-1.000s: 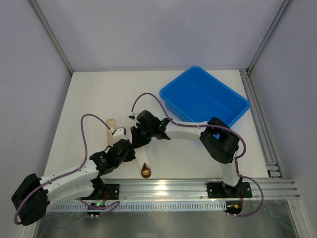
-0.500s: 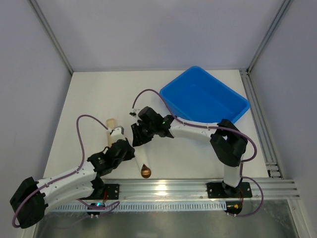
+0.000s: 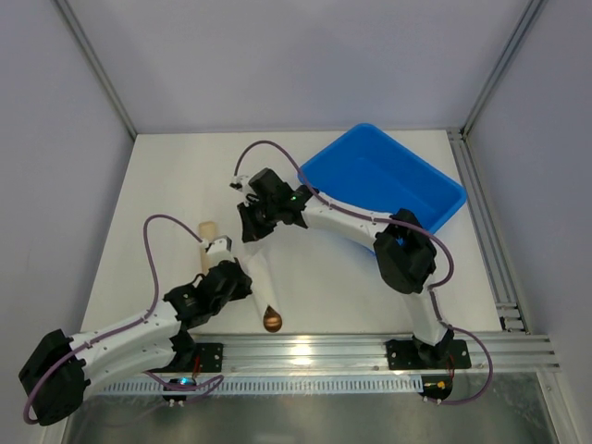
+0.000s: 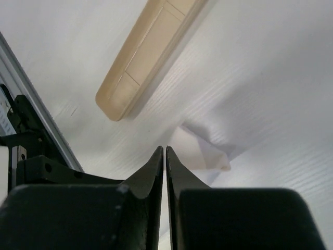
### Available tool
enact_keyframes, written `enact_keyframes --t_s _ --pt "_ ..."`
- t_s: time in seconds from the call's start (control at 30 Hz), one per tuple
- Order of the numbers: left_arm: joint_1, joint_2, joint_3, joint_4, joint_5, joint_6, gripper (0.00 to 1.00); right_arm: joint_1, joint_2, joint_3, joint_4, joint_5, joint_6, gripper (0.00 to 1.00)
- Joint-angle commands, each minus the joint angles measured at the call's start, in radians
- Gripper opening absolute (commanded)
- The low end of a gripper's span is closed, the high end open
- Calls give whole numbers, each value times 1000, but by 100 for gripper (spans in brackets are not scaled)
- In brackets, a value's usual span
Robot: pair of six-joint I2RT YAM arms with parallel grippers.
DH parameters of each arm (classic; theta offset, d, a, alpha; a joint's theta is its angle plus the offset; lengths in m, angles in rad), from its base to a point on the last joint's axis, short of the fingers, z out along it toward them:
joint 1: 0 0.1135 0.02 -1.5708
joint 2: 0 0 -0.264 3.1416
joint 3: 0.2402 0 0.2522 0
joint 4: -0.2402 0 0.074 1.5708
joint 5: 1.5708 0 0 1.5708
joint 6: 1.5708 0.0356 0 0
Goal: Place the utensils on the paper napkin and roll it up
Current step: Roll the napkin at the center of the board.
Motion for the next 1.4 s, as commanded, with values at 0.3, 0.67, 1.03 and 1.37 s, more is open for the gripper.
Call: enact_keyframes --t_s 0.3,0.67,1.03,1.37 --pt "6 -19 -16 51 -12 -16 0 13 216 312 -235 -202 -274 4" --pt "6 -16 -14 56 -9 -16 0 51 274 359 -273 -222 -349 4" --pt "6 -30 -5 31 -11 -27 0 71 322 439 -380 -170 -409 4" --pt "6 -24 6 21 -8 -44 0 77 370 502 -436 -147 -446 4"
